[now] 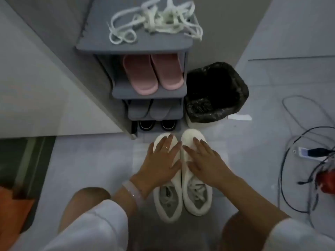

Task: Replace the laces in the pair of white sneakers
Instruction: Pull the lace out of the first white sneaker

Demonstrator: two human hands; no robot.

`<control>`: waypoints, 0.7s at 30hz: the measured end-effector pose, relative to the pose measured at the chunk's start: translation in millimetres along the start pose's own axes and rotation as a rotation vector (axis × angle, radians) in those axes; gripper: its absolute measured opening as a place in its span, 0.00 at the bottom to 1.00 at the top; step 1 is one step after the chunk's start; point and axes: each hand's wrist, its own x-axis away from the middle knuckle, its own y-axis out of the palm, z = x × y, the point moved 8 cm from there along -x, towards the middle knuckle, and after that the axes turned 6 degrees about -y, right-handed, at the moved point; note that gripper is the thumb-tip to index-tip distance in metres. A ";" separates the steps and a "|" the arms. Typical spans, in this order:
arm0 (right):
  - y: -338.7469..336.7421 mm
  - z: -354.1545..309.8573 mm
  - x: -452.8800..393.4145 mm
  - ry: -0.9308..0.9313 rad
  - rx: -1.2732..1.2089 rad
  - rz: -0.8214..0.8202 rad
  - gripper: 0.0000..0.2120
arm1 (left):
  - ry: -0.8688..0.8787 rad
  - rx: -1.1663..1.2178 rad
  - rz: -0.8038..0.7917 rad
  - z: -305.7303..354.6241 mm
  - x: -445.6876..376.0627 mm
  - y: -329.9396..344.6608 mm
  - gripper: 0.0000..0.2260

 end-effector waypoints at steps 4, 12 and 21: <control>12.5 0.5 8.7 0.076 -0.096 0.132 0.22 | -0.036 0.061 -0.043 -1.0 19.1 33.6 0.24; 27.6 -21.6 57.1 0.089 -0.014 0.113 0.28 | -0.097 0.038 -0.054 -27.5 69.8 35.2 0.28; 16.8 -41.4 95.6 0.093 -0.109 -0.053 0.25 | -0.025 -0.001 -0.147 20.5 121.1 4.4 0.23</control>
